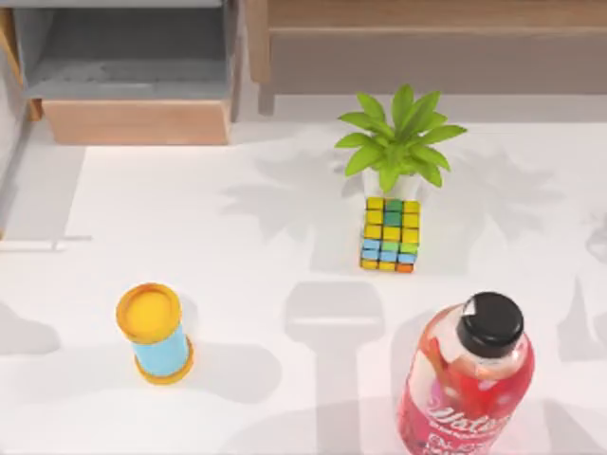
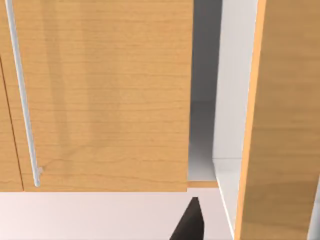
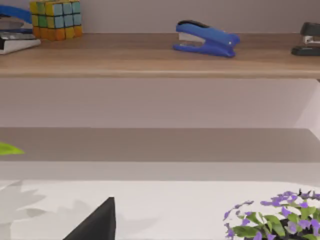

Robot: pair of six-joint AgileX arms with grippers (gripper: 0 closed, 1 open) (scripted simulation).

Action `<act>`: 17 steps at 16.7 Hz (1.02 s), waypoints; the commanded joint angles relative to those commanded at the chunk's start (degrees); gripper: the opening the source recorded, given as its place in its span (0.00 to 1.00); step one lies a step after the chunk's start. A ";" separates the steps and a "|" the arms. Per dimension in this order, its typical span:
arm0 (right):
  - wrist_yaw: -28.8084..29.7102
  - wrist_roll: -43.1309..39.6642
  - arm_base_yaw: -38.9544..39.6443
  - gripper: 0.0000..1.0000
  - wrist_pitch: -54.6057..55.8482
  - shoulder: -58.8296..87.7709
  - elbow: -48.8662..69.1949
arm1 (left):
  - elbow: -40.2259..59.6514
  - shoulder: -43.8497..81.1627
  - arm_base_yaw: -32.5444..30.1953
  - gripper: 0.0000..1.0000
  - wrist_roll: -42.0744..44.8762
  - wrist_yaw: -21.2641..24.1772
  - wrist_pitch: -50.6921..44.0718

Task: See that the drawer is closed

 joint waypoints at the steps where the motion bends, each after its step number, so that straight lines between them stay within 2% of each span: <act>1: 0.00 0.00 0.00 1.00 0.00 0.00 0.00 | 0.00 0.00 0.00 0.25 0.00 0.00 0.00; 4: 0.00 0.00 0.00 1.00 0.00 0.00 0.00 | 0.00 0.00 0.00 0.02 0.00 0.00 0.00; 5: 0.00 0.00 0.00 1.00 0.00 0.00 0.00 | 0.00 0.00 0.00 0.00 0.00 0.00 0.00; 14: 0.00 0.00 0.00 1.00 0.00 0.00 0.00 | 0.13 0.66 -0.01 0.00 -0.18 -0.12 -0.63; 17: 0.00 0.00 0.00 1.00 0.00 0.00 0.00 | 3.92 2.28 -2.36 0.00 -0.20 -1.97 -2.73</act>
